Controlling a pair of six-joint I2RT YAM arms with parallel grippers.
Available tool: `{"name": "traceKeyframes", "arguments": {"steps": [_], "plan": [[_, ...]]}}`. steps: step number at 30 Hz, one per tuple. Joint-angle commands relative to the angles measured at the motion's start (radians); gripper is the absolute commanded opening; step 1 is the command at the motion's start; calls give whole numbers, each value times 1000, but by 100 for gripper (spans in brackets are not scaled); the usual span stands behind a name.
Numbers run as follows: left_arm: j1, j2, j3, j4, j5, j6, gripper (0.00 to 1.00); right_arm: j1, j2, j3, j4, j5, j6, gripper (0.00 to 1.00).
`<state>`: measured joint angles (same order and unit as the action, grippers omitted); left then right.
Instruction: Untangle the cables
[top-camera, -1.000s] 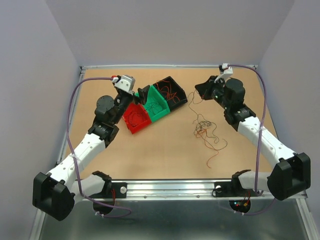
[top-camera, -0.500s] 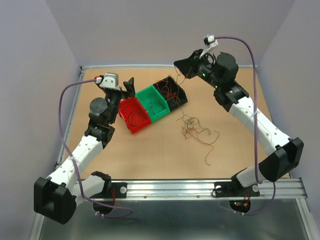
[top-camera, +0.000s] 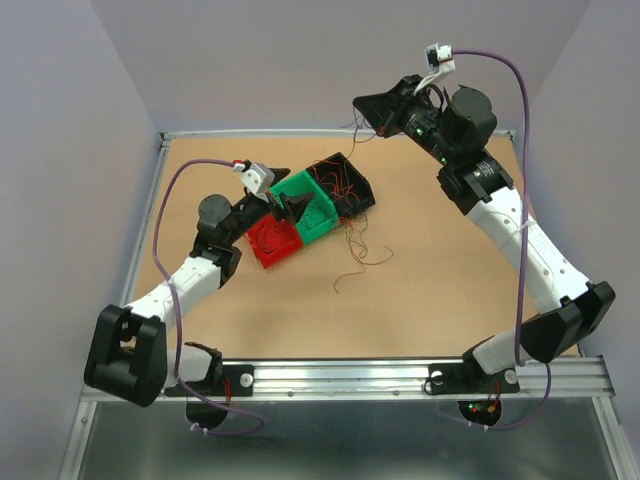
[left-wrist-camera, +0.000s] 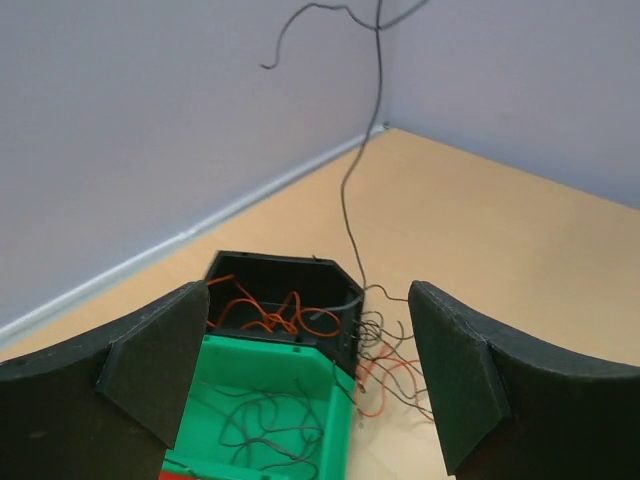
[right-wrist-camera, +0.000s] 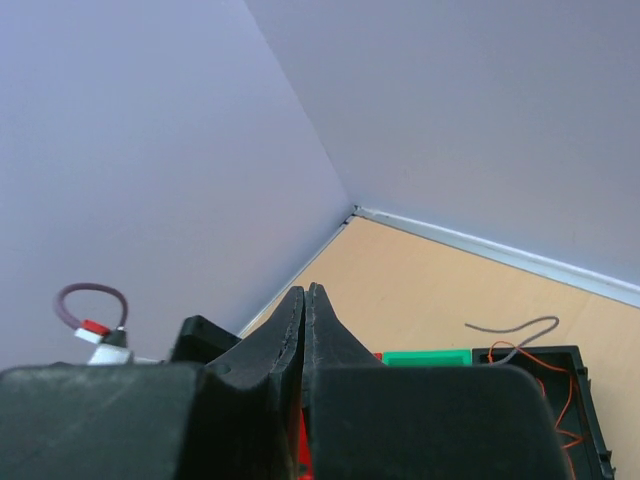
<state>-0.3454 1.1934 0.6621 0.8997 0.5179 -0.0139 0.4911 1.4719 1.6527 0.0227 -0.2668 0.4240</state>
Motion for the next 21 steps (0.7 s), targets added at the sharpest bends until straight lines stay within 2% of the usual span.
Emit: {"name": "traceKeyframes", "arguments": {"steps": [1,7,15,17,20,21], "plan": [[-32,96,14,202,154,-44,94,1,-64,67,-6,11,33,1],[-174,259,97,197,73,34,94,1,-107,99,-20,11,58,1],[-299,507,321,105,15,65,93,1,-218,85,-60,50,59,1],[-302,550,391,73,17,58,88,1,-243,76,-64,66,55,1],[-325,641,468,-68,47,83,69,1,-289,81,-81,101,41,1],[-325,655,472,-82,42,83,67,3,-298,88,-81,116,36,1]]}}
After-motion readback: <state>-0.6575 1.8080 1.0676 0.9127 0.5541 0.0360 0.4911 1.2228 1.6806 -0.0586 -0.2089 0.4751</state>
